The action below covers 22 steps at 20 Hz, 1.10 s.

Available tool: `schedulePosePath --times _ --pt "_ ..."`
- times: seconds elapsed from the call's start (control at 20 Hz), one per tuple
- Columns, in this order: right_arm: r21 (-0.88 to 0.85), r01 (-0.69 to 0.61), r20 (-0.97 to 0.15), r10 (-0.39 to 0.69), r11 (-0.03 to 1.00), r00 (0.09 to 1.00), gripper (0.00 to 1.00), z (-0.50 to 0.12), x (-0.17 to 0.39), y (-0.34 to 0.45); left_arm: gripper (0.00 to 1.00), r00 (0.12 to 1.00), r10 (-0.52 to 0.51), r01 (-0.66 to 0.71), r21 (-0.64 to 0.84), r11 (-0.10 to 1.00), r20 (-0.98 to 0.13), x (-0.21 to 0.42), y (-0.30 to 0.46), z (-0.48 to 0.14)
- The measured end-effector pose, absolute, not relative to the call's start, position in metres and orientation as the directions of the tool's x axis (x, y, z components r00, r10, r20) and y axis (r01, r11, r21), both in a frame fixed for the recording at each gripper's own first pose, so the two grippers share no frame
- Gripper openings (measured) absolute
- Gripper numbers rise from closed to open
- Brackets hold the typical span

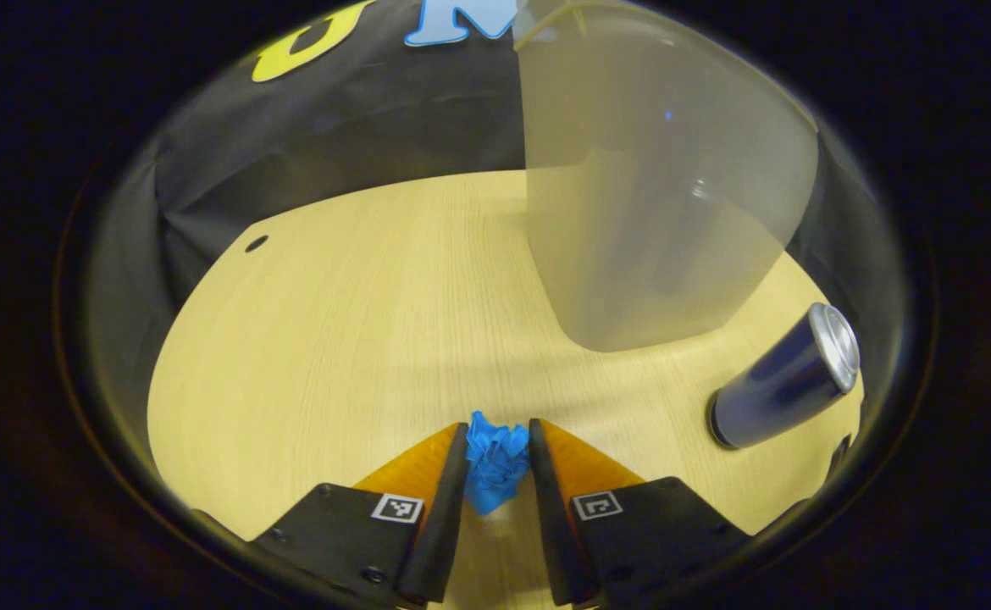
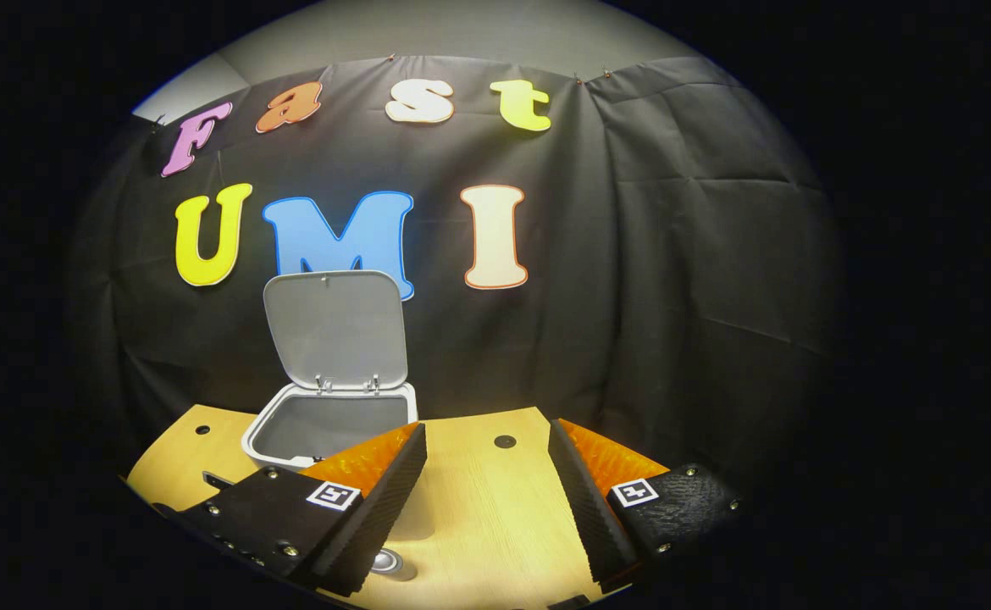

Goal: Press the lid of the desktop garbage bin to open it, pick up the crumpled paper on the desktop and throw it into the bin, then pick up the pop can on the desktop and drop it into the bin, and finally close the garbage bin lid.

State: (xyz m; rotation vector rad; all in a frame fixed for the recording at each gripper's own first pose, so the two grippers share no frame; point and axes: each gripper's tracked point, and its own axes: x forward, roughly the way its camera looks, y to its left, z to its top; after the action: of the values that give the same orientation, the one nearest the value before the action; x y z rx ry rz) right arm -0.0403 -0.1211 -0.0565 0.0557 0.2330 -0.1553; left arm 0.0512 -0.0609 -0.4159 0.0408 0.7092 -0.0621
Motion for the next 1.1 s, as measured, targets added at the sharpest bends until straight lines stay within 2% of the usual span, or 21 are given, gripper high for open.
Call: schedulePosePath --times 0.2,0.55,0.9,1.1 --pt "0.038 0.162 -0.237 -0.149 0.986 0.960 0.93 -0.057 -0.040 -0.122 0.51 0.750 -0.035 0.046 0.000 0.999 -0.660 0.053 -0.053 -0.410" --pt "0.053 0.121 -0.234 -0.106 0.991 0.967 0.93 -0.057 -0.026 -0.107 0.51 0.794 -0.011 -0.034 -0.062 0.997 -0.608 0.074 -0.027 -0.367" --pt "0.098 0.037 -0.224 -0.014 0.995 0.975 0.93 -0.061 -0.005 -0.075 0.49 0.875 0.006 -0.054 -0.086 0.995 -0.484 0.092 -0.004 -0.288" --pt "0.122 -0.002 -0.216 0.029 0.993 0.976 0.93 -0.062 0.003 -0.060 0.52 0.919 -0.001 -0.043 -0.102 0.994 -0.393 0.092 -0.001 -0.233"
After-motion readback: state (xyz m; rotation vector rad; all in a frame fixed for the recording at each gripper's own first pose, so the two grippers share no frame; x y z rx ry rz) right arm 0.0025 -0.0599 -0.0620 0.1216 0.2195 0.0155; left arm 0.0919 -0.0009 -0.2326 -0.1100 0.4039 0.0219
